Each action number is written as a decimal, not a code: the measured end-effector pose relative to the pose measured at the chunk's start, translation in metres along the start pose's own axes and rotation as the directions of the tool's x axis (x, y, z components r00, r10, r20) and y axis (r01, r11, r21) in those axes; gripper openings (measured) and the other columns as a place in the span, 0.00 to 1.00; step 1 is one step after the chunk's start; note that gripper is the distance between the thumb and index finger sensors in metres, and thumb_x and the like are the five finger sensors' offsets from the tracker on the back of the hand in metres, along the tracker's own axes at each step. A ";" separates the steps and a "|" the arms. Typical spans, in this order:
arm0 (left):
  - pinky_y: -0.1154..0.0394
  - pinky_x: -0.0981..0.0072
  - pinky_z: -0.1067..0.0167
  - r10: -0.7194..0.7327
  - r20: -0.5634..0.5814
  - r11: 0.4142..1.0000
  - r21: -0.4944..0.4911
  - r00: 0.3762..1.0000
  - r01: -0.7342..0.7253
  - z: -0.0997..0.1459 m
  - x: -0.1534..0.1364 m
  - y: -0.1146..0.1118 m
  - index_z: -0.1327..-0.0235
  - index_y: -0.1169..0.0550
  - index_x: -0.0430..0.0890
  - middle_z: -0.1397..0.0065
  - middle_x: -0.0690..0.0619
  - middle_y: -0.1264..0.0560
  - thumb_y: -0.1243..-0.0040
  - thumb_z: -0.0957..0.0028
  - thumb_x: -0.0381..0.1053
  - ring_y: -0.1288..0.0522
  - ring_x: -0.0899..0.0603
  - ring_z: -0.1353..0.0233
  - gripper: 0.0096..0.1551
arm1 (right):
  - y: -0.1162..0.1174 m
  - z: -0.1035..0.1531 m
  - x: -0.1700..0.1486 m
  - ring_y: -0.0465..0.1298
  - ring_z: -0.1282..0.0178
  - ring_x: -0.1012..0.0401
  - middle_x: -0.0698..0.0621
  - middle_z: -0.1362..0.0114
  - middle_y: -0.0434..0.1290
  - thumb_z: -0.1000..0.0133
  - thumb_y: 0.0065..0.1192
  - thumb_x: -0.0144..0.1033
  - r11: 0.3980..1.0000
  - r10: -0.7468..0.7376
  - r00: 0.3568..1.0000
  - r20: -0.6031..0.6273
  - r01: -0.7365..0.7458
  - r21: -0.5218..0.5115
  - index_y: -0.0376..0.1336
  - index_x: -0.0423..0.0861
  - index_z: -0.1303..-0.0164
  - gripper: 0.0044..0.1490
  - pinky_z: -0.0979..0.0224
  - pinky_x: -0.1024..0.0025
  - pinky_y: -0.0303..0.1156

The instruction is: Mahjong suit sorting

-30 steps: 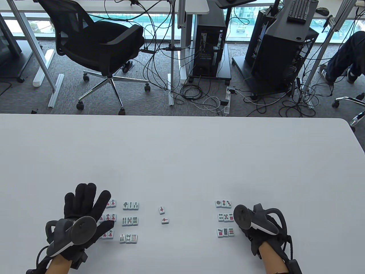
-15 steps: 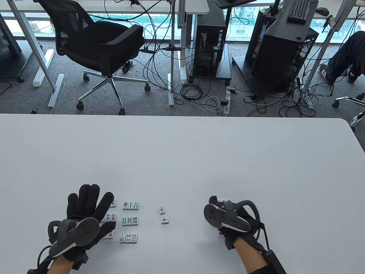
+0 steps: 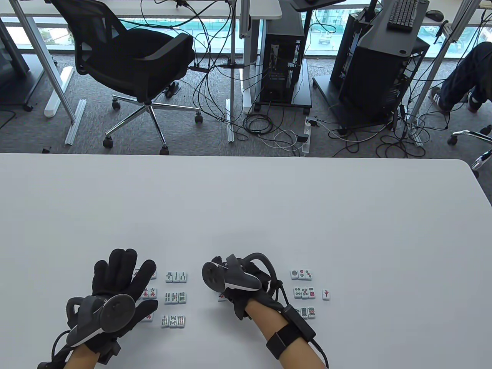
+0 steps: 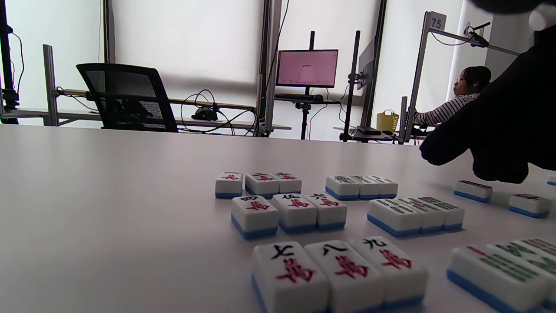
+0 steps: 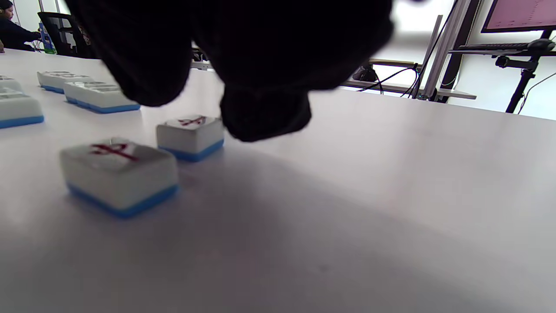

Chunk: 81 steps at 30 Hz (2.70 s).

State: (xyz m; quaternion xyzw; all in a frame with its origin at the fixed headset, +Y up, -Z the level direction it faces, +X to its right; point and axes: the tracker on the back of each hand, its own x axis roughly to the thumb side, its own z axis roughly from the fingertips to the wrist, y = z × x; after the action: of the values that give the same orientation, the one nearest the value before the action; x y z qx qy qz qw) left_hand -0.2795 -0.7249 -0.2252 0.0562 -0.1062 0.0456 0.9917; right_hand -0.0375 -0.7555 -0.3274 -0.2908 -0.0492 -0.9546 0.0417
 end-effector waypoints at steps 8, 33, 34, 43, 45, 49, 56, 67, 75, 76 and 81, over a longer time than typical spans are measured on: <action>0.72 0.40 0.22 0.002 0.003 1.000 -0.009 1.000 -0.002 0.000 0.000 -0.002 0.24 0.57 0.69 0.21 0.63 0.77 0.53 0.60 0.78 0.79 0.48 0.17 0.52 | 0.007 -0.009 -0.007 0.77 0.79 0.60 0.48 0.61 0.82 0.47 0.64 0.46 1.000 0.029 0.997 -0.070 -0.030 -0.006 0.72 0.42 0.42 0.28 0.77 0.74 0.75; 0.70 0.40 0.21 0.002 0.041 1.000 0.021 0.999 -0.003 0.001 0.004 -0.002 0.24 0.56 0.68 0.20 0.63 0.76 0.53 0.60 0.78 0.76 0.47 0.16 0.51 | 0.002 0.001 -0.025 0.77 0.81 0.61 0.49 0.65 0.82 0.44 0.57 0.52 0.995 0.050 0.986 -0.157 -0.036 0.096 0.74 0.37 0.50 0.32 0.78 0.74 0.75; 0.70 0.40 0.21 0.003 0.041 1.000 0.021 0.999 -0.004 0.001 0.004 -0.002 0.24 0.56 0.68 0.20 0.63 0.75 0.53 0.59 0.78 0.76 0.47 0.16 0.51 | 0.000 0.002 -0.026 0.78 0.80 0.60 0.48 0.63 0.82 0.45 0.59 0.50 0.998 0.024 0.989 -0.144 -0.015 0.061 0.73 0.37 0.45 0.32 0.77 0.73 0.76; 0.70 0.40 0.22 -0.004 0.039 1.000 0.016 0.999 0.003 0.001 0.004 -0.002 0.24 0.56 0.68 0.20 0.63 0.76 0.53 0.59 0.78 0.77 0.47 0.16 0.51 | 0.006 0.009 -0.020 0.79 0.64 0.57 0.48 0.47 0.79 0.49 0.71 0.39 0.978 0.138 0.990 0.006 -0.137 0.160 0.60 0.50 0.24 0.41 0.62 0.69 0.78; 0.70 0.40 0.22 -0.005 0.039 1.000 0.014 0.999 0.005 0.001 0.005 -0.002 0.24 0.56 0.68 0.20 0.63 0.76 0.53 0.60 0.78 0.77 0.47 0.16 0.51 | 0.011 0.008 -0.018 0.79 0.68 0.59 0.49 0.52 0.80 0.49 0.69 0.38 0.981 0.167 0.986 0.018 -0.168 0.100 0.64 0.48 0.29 0.35 0.66 0.71 0.78; 0.71 0.40 0.22 -0.005 0.039 1.000 0.014 0.999 0.004 0.001 0.005 -0.002 0.24 0.56 0.68 0.20 0.63 0.76 0.53 0.60 0.78 0.77 0.47 0.16 0.51 | 0.013 0.011 -0.016 0.79 0.71 0.60 0.48 0.54 0.81 0.50 0.70 0.37 0.983 0.170 0.984 0.046 -0.172 0.060 0.66 0.43 0.32 0.34 0.68 0.72 0.77; 0.71 0.40 0.22 -0.004 0.035 1.000 0.015 0.999 0.003 0.001 0.004 -0.002 0.24 0.56 0.69 0.20 0.63 0.76 0.53 0.60 0.78 0.77 0.47 0.16 0.51 | -0.006 0.042 -0.041 0.79 0.72 0.61 0.49 0.55 0.81 0.50 0.69 0.38 0.982 0.147 0.988 0.057 -0.139 -0.127 0.65 0.39 0.33 0.36 0.70 0.73 0.78; 0.71 0.40 0.22 -0.018 0.041 1.000 0.021 0.999 0.018 0.002 0.008 0.000 0.24 0.56 0.68 0.21 0.63 0.76 0.53 0.60 0.78 0.77 0.47 0.16 0.51 | -0.014 0.154 -0.168 0.79 0.70 0.60 0.48 0.52 0.81 0.49 0.69 0.38 0.997 0.023 0.964 -0.264 -0.043 -0.070 0.64 0.39 0.31 0.36 0.67 0.73 0.78; 0.71 0.40 0.22 -0.036 0.020 0.999 -0.007 0.999 0.036 0.000 0.005 -0.004 0.25 0.57 0.69 0.21 0.63 0.76 0.53 0.60 0.78 0.77 0.47 0.16 0.51 | 0.029 0.182 -0.202 0.79 0.69 0.60 0.48 0.52 0.80 0.48 0.69 0.38 0.998 0.009 0.926 -0.377 0.018 0.067 0.64 0.38 0.31 0.36 0.67 0.72 0.78; 0.71 0.40 0.22 -0.037 0.019 0.999 -0.008 0.999 0.037 0.000 0.005 -0.004 0.24 0.57 0.68 0.21 0.63 0.76 0.53 0.60 0.78 0.77 0.47 0.16 0.51 | 0.032 0.181 -0.203 0.79 0.69 0.60 0.48 0.52 0.80 0.48 0.69 0.38 0.997 0.010 0.927 -0.375 0.018 0.071 0.64 0.38 0.31 0.36 0.67 0.72 0.78; 0.71 0.40 0.22 -0.025 0.015 1.000 -0.008 1.000 0.025 0.000 0.004 -0.003 0.25 0.57 0.69 0.21 0.63 0.76 0.54 0.60 0.78 0.77 0.47 0.16 0.51 | 0.039 0.174 -0.198 0.79 0.70 0.60 0.48 0.52 0.80 0.48 0.68 0.38 0.996 0.044 0.929 -0.368 -0.014 0.086 0.64 0.38 0.30 0.36 0.67 0.72 0.78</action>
State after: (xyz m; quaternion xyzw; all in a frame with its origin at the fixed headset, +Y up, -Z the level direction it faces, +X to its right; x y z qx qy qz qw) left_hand -0.2757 -0.7280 -0.2246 0.0537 -0.1130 0.0325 0.9916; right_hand 0.2267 -0.7635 -0.2914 -0.1048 -0.0753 -0.9887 0.0763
